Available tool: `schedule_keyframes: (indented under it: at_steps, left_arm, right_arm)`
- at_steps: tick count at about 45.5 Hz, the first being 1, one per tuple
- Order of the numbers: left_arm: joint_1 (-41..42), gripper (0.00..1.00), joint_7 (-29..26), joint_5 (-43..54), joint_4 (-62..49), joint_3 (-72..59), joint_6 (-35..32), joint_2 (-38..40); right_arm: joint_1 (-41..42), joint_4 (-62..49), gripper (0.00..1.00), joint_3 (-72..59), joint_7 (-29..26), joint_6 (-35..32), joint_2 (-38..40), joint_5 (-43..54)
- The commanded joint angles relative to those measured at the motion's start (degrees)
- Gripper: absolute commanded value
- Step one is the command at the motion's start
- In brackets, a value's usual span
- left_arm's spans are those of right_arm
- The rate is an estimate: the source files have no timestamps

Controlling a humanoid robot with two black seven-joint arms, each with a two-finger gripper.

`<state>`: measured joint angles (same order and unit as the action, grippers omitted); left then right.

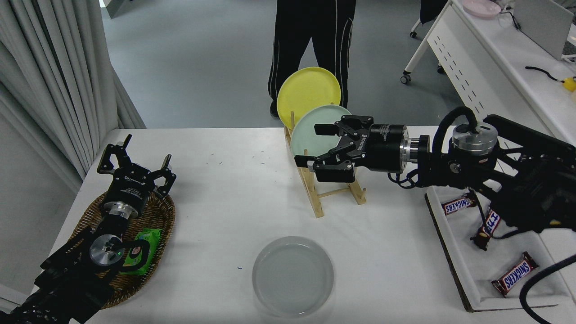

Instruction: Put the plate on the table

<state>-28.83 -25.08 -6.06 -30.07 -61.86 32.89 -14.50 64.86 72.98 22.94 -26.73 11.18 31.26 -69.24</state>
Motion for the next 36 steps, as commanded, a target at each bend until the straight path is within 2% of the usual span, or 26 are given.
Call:
schedule_keyframes:
  at_steps: [1, 7, 13, 28, 36]
  left_arm:
    - [0.00, 1.00, 0.03, -0.01, 0.01, -0.02, -0.02, 0.00]
    - [0.00, 1.00, 0.03, -0.01, 0.01, -0.02, -0.02, 0.00]
    - [0.00, 1.00, 0.03, -0.01, 0.01, -0.02, -0.02, 0.00]
    - [0.00, 1.00, 0.03, -0.01, 0.01, 0.07, -0.02, 0.00]
    - [0.00, 1.00, 0.03, -0.01, 0.01, -0.02, -0.02, 0.00]
  right_arm:
    - [2.81, 0.41, 1.00, -0.27, 2.47, -8.88, 5.04, 1.12]
    - [0.88, 0.32, 1.00, -0.62, 5.54, -11.44, 8.82, 8.22]
    - [-3.24, -0.73, 1.00, 0.08, 13.88, -11.00, 11.63, 18.43]
    - [-9.75, -5.30, 1.00, 2.01, 31.55, -9.77, 11.55, 26.78]
    - [-18.97, -7.41, 1.00, 10.00, 34.29, -9.69, 8.30, 33.46]
